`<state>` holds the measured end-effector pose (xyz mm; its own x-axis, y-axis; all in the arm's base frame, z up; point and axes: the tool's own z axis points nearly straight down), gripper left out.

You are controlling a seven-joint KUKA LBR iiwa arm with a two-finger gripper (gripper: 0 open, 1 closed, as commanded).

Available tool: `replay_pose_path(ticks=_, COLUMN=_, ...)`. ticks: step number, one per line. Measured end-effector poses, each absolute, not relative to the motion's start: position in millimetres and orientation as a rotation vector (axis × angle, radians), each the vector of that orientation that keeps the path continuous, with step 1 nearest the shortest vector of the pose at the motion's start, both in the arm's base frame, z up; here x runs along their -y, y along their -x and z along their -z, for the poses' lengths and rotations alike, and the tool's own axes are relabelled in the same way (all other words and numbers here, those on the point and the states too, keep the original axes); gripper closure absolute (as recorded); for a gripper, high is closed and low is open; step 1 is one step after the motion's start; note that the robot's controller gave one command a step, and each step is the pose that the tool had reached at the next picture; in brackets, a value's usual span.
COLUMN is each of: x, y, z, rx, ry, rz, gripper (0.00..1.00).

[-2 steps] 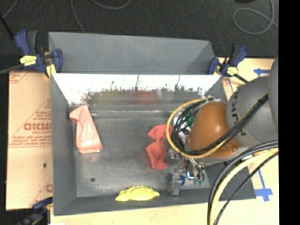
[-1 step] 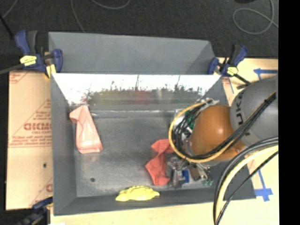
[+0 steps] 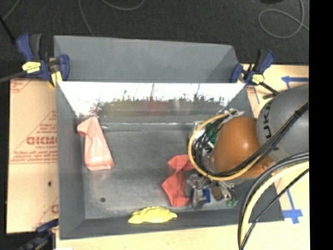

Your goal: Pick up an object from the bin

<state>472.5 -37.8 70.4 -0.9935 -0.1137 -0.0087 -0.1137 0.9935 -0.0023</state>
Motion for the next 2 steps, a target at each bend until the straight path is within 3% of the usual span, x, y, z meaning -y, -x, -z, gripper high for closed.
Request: replay_pose_path(ticks=2, x=38, y=-470.9, z=-89, rx=-3.134, ry=0.176, rz=0.002, gripper=1.00)
